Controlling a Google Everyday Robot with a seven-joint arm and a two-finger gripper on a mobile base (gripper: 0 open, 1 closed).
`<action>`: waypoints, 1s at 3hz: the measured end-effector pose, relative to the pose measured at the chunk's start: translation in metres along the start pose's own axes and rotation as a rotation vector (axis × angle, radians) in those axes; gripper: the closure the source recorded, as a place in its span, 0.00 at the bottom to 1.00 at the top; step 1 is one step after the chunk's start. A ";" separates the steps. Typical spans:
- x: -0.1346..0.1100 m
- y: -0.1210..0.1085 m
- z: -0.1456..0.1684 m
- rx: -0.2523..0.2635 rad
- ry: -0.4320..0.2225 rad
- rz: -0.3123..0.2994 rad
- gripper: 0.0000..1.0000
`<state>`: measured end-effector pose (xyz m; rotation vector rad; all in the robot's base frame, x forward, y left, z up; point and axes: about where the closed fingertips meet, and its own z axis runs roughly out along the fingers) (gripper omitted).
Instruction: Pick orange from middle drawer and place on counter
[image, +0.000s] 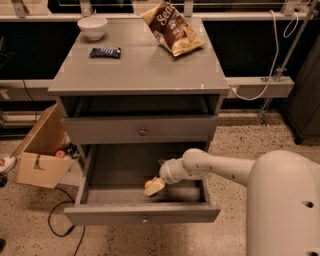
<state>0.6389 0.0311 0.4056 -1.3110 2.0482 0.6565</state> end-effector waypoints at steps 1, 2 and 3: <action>0.006 0.002 0.017 0.001 0.000 0.009 0.00; 0.011 0.006 0.026 -0.005 0.004 0.005 0.00; 0.022 0.012 0.027 -0.012 0.004 -0.009 0.27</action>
Offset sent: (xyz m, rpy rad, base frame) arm -0.0041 0.0160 -0.0348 -0.0058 0.0058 0.0005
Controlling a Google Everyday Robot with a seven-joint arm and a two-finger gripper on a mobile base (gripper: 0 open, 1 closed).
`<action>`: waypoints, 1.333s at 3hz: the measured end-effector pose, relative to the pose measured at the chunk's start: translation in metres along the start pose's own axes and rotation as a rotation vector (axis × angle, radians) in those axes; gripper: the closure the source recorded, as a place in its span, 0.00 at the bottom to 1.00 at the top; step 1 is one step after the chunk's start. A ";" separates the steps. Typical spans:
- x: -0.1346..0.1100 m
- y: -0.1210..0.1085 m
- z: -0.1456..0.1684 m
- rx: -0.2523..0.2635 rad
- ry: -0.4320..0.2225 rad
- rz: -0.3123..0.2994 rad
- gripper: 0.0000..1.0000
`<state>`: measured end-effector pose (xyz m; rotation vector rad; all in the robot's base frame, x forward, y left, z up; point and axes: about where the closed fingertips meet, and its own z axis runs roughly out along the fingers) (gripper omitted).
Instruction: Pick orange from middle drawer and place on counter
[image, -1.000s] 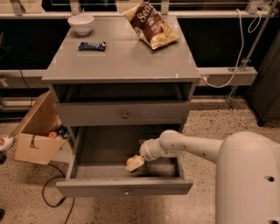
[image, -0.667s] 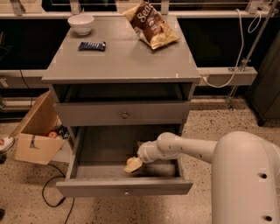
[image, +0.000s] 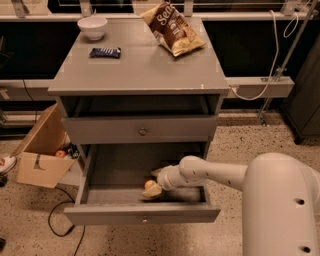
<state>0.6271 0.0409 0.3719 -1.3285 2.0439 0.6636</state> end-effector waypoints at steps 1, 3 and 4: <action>0.006 0.003 -0.003 0.001 0.001 -0.010 0.50; -0.016 0.005 -0.050 -0.015 -0.094 -0.068 0.96; -0.050 -0.018 -0.133 -0.053 -0.152 -0.151 1.00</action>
Offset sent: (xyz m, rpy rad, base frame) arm -0.0239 -0.0204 0.0244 0.0284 -0.0537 0.0364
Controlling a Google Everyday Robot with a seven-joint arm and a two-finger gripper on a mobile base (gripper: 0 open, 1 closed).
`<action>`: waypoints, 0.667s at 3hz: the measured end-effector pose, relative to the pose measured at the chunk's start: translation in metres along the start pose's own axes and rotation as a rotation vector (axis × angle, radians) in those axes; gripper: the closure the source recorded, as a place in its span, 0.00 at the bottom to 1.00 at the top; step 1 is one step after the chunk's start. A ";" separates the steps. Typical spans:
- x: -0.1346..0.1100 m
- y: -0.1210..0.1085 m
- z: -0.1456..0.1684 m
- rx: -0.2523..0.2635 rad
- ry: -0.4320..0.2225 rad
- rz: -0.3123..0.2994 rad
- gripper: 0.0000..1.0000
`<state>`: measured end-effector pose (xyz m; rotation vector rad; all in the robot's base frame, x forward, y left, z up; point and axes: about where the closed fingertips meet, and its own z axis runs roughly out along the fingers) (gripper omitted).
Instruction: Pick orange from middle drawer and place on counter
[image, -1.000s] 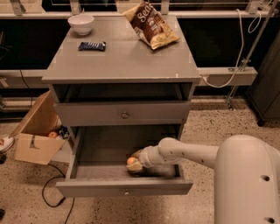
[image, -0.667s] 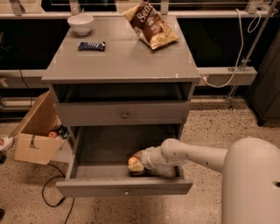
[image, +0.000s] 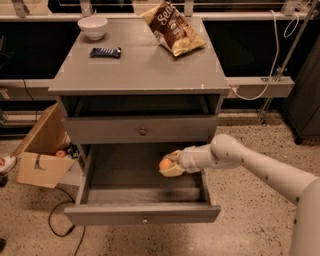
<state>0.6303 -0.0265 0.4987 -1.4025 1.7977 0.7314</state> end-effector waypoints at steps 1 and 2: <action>-0.026 -0.021 -0.052 -0.034 -0.013 -0.038 1.00; -0.049 -0.024 -0.097 -0.081 0.001 -0.081 1.00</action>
Offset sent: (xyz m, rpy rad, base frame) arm 0.0096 -0.0886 0.1560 -0.0299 -0.0357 0.1820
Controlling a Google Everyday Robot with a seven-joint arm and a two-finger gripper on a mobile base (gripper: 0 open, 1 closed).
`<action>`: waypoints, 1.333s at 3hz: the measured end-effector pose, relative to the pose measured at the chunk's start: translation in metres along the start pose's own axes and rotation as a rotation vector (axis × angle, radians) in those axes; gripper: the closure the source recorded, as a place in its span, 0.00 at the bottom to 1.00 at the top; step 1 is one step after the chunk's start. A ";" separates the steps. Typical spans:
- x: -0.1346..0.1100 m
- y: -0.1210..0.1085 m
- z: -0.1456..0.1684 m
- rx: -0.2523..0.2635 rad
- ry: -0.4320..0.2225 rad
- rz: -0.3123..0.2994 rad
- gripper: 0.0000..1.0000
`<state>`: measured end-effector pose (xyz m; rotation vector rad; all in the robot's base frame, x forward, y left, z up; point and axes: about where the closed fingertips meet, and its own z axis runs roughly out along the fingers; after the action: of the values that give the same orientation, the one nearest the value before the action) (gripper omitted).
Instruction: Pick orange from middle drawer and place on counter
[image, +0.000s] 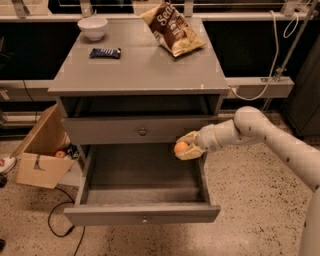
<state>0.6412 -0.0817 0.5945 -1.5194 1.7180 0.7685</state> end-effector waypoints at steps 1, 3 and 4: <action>-0.004 0.004 -0.002 -0.023 -0.003 -0.004 1.00; -0.077 0.023 -0.062 0.010 0.039 -0.081 1.00; -0.128 0.035 -0.111 0.075 0.081 -0.142 1.00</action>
Offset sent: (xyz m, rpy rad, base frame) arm -0.0035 -0.0061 0.0394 0.0146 -0.0098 0.0343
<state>0.6009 -0.0934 0.7623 -1.6207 1.6578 0.5708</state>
